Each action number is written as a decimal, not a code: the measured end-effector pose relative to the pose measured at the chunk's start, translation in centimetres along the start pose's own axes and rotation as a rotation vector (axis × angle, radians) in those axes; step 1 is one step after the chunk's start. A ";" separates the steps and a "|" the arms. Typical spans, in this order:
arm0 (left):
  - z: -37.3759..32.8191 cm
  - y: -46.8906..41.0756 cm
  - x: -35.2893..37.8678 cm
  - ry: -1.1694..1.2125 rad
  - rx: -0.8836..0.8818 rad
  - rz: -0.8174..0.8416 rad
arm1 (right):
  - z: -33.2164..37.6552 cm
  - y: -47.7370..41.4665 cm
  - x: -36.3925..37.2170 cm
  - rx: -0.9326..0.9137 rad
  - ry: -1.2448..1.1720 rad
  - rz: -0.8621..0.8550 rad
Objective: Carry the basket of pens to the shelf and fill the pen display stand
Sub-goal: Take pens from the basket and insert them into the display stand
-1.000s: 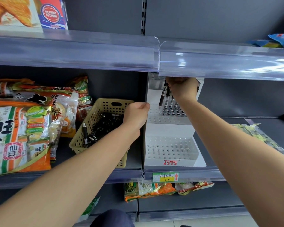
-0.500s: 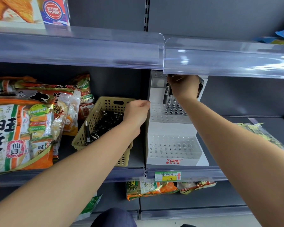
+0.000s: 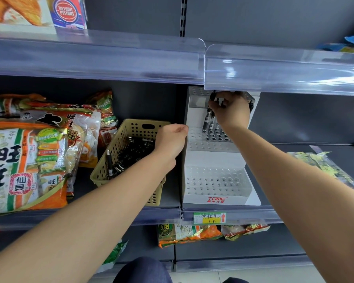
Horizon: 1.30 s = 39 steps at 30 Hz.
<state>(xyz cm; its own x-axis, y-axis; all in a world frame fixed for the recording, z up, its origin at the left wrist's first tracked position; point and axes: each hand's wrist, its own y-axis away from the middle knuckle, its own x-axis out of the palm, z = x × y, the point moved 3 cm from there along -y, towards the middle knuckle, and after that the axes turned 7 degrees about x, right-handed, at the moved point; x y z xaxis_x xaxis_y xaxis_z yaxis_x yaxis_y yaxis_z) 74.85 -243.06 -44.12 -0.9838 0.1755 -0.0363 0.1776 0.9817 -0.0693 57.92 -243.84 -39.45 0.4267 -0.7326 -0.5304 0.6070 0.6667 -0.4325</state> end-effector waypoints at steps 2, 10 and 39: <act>0.0 0.0 0.0 -0.002 -0.001 0.003 | 0.0 -0.1 -0.1 -0.013 0.010 -0.010; 0.1 0.0 -0.2 0.004 -0.005 0.000 | -0.1 -0.2 0.5 -0.045 0.082 -0.002; -0.4 0.1 0.0 0.008 0.010 0.022 | 0.3 -0.4 -1.3 0.069 0.067 0.021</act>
<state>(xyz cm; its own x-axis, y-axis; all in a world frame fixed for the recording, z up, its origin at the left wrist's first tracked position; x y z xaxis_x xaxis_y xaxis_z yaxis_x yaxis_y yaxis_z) 74.88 -242.89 -43.69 -0.9799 0.1975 -0.0294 0.1992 0.9768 -0.0782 57.27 -243.20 -38.37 0.3953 -0.7062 -0.5874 0.6444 0.6689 -0.3705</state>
